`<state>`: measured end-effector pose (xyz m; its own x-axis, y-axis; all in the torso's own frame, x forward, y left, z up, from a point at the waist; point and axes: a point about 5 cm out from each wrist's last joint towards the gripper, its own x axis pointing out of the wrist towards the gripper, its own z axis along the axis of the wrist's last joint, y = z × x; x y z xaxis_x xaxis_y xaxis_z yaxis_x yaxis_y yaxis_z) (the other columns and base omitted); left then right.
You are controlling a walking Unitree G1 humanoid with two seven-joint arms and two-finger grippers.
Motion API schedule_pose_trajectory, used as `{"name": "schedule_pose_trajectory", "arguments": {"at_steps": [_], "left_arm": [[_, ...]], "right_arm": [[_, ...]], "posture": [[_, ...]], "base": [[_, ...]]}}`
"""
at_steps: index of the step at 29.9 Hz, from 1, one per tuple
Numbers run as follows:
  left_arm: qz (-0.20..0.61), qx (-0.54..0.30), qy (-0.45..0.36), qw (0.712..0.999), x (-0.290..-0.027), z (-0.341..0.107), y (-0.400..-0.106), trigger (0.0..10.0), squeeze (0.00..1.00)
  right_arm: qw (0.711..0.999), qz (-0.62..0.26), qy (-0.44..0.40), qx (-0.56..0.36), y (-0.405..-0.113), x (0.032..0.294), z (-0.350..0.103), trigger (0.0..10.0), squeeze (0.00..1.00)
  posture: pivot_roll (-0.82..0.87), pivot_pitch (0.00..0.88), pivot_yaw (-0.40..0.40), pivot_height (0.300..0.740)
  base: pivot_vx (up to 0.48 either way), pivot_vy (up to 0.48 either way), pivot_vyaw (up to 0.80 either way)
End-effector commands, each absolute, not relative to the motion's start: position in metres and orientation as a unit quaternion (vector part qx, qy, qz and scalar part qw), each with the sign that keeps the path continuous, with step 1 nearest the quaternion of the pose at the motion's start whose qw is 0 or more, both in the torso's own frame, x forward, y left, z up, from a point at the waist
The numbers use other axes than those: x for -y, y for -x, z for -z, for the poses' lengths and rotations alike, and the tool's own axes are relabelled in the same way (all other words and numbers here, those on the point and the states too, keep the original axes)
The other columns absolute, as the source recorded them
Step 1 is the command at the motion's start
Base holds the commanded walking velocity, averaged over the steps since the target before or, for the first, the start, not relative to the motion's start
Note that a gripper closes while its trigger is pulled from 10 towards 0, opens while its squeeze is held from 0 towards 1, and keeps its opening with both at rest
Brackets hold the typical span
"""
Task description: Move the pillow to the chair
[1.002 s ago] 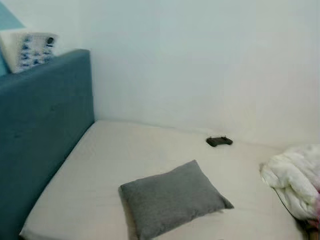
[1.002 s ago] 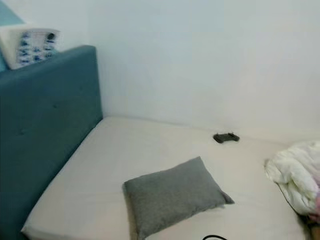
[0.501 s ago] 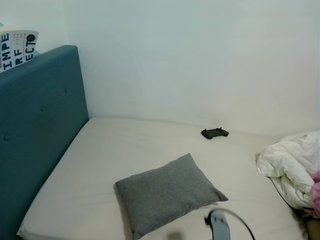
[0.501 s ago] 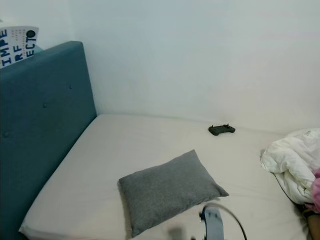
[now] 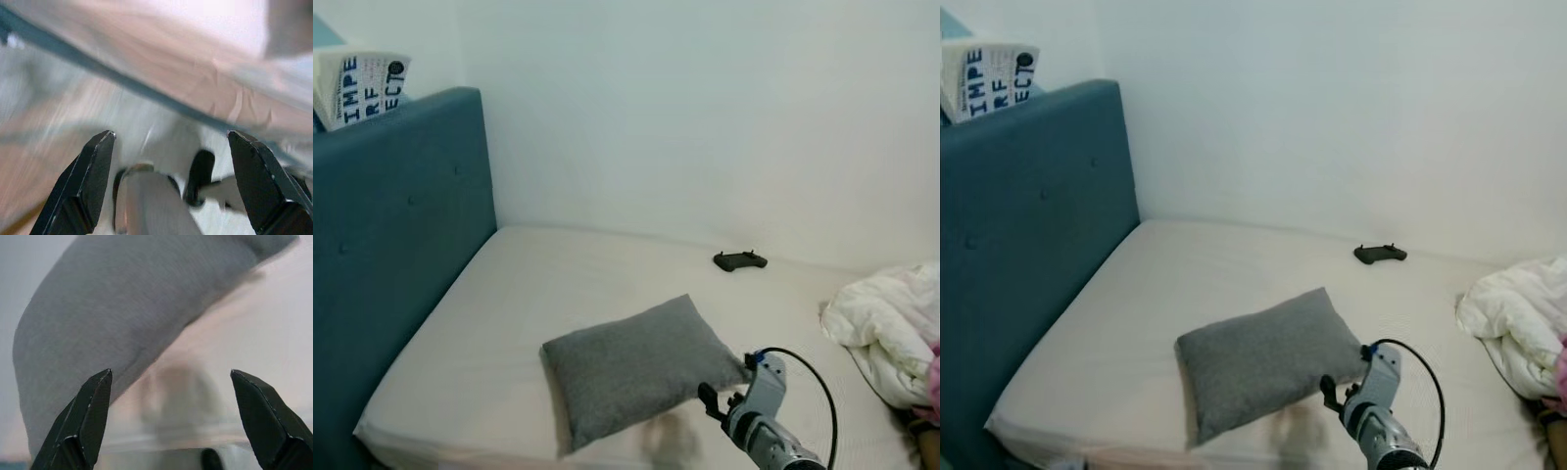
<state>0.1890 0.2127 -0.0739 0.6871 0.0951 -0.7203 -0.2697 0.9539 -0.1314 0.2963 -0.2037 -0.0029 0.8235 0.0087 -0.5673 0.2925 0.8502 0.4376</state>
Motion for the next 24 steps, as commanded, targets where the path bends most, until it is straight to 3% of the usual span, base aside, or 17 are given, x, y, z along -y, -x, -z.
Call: {"name": "schedule_pose_trajectory", "arguments": {"at_steps": [1,5,13,17,24], "left_arm": [[-0.097,-0.373,0.118,0.915,-0.214,0.072,-0.192,10.0,0.0],[-0.086,-0.348,0.119,0.926,-0.21,0.064,-0.205,10.0,0.0],[-0.077,-0.338,0.116,0.931,-0.208,0.063,-0.205,10.0,0.0],[-0.075,-0.346,0.106,0.929,-0.214,0.068,-0.193,10.0,0.0],[-0.073,-0.359,0.092,0.926,-0.221,0.076,-0.171,10.0,0.0]], "right_arm": [[0.911,0.09,-0.286,-0.283,-0.296,0.206,0.003,10.0,0.0],[0.899,0.105,-0.339,-0.256,-0.301,0.208,-0.003,10.0,0.0],[0.899,0.069,-0.375,-0.215,-0.314,0.202,-0.017,10.0,0.0],[0.904,-0.011,-0.389,-0.176,-0.329,0.187,-0.035,10.0,0.0],[0.906,0.022,-0.389,-0.166,-0.333,0.195,-0.04,10.0,0.0]], "posture": [[0.07,0.026,-0.101,0.627],[0.08,0.036,-0.091,0.607],[0.1,0.057,-0.077,0.577],[0.12,0.089,-0.049,0.557],[0.16,0.13,-0.018,0.518]], "base": [[0.0,0.0,0.0],[0.0,0.0,0.0],[0.0,0.0,0.0],[0.0,0.0,0.0],[0.0,0.0,0.0]]}}
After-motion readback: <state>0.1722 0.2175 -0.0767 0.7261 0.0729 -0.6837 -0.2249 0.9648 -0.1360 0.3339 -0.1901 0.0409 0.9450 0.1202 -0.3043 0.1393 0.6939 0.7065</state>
